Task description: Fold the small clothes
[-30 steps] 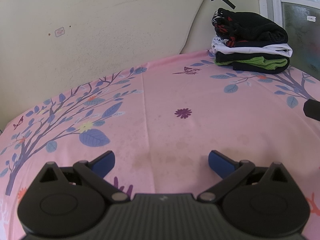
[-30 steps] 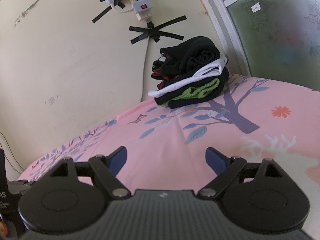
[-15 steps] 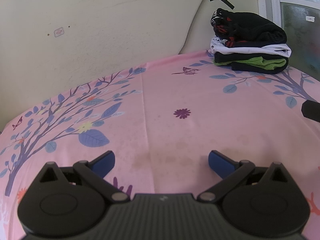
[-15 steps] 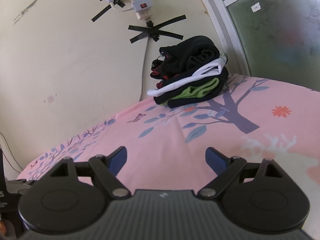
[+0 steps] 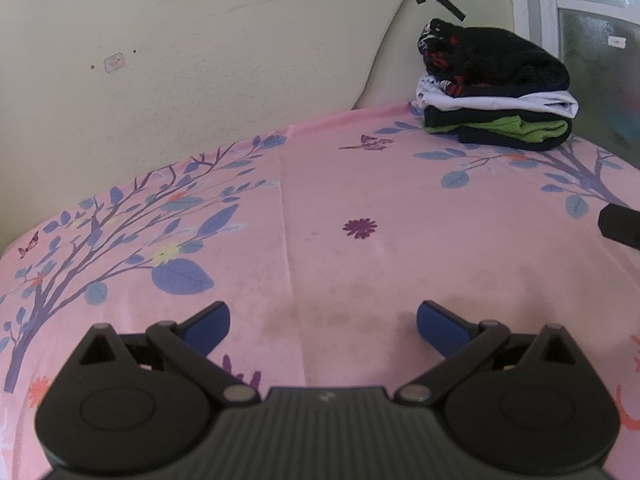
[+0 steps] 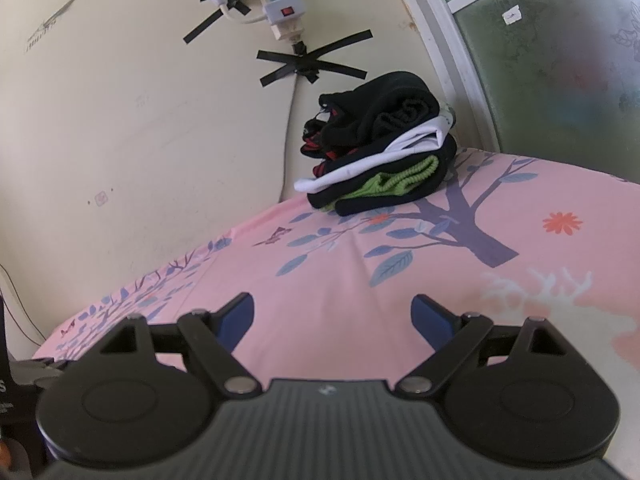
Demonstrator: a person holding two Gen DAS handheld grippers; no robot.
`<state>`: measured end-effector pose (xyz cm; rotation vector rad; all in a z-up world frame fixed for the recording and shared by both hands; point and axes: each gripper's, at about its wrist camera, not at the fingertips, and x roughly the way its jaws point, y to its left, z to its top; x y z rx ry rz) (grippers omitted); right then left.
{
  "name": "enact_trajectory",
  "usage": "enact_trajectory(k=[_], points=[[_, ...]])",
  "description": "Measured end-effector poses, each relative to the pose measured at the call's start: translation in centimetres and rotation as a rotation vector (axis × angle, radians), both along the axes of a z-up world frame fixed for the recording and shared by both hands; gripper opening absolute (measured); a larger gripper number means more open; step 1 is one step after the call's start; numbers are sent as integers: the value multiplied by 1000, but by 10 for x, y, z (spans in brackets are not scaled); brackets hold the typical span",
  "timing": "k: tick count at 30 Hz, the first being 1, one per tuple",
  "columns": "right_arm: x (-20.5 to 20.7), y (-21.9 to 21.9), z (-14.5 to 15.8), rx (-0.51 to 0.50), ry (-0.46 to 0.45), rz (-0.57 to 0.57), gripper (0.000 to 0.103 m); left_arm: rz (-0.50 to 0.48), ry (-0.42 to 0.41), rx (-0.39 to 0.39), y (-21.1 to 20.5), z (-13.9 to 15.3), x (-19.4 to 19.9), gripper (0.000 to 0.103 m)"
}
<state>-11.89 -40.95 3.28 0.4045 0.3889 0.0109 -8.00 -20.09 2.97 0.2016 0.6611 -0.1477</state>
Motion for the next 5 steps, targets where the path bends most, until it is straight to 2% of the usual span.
enact_trajectory(k=[5], points=[[-3, -3, 0, 14, -22, 1, 86, -25, -15, -27, 0, 2, -2, 103]])
